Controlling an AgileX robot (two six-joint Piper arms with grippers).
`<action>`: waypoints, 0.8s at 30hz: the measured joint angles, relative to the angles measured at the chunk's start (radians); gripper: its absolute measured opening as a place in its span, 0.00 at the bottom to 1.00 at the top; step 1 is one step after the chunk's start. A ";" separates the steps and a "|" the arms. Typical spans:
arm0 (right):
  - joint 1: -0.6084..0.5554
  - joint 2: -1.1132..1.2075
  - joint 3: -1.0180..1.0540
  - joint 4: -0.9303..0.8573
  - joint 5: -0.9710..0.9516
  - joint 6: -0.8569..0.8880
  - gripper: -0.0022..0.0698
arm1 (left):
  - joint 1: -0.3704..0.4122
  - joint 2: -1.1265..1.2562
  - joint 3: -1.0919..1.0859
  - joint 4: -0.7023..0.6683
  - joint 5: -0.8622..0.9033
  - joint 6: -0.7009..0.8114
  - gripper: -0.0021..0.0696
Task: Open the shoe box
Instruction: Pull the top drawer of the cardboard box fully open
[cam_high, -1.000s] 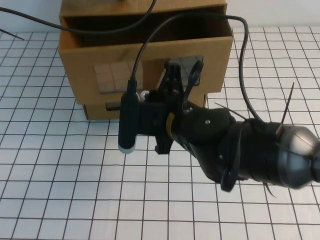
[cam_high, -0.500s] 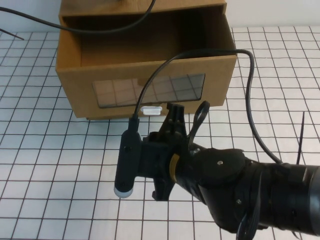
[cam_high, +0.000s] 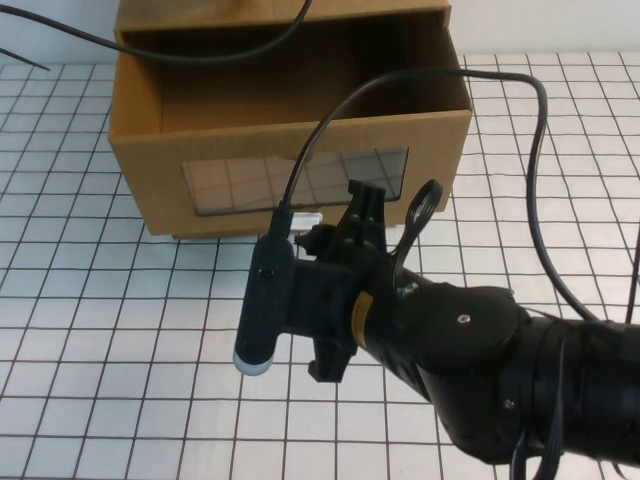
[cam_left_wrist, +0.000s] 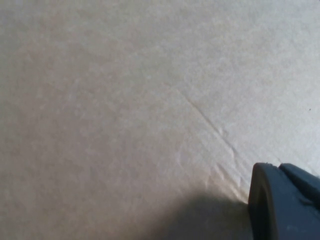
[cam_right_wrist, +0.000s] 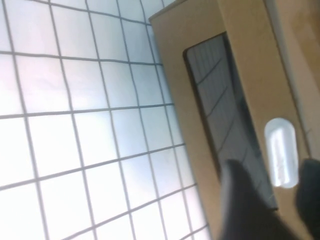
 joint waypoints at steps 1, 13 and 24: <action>0.000 0.000 0.000 -0.012 0.000 0.000 0.39 | 0.000 0.000 -0.005 0.002 0.003 0.000 0.03; -0.022 0.031 -0.022 -0.103 0.000 0.000 0.43 | 0.000 0.001 -0.007 0.006 0.018 -0.002 0.03; -0.040 0.080 -0.049 -0.112 -0.003 0.022 0.42 | 0.000 0.001 -0.007 0.006 0.020 -0.002 0.03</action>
